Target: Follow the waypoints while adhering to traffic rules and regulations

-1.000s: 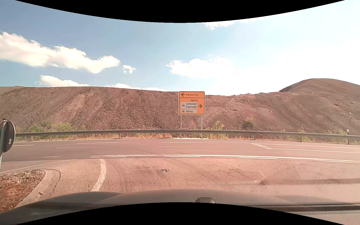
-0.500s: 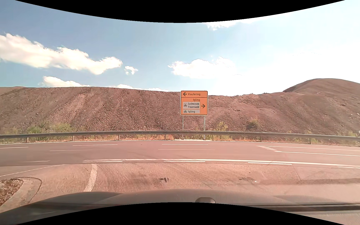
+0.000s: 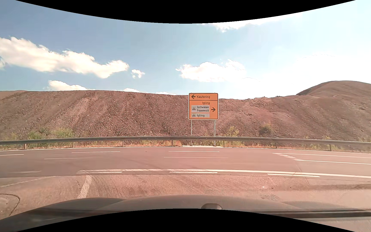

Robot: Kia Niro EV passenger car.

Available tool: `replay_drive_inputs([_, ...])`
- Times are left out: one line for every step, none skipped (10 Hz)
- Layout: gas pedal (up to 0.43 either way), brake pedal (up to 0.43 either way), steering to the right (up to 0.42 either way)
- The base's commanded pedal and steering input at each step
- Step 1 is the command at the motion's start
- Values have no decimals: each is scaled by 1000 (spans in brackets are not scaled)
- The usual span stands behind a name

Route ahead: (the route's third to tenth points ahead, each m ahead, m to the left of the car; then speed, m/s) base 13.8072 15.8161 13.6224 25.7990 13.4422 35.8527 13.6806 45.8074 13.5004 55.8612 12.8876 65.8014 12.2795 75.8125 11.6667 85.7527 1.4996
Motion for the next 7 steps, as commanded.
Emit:
replay_drive_inputs([0, 0, -98])
replay_drive_inputs([0, 0, -103])
replay_drive_inputs([20, 0, -110])
replay_drive_inputs([47, 0, -115])
replay_drive_inputs([47, 0, -116])
replay_drive_inputs([67, 0, -117])
replay_drive_inputs([79, 0, -121])
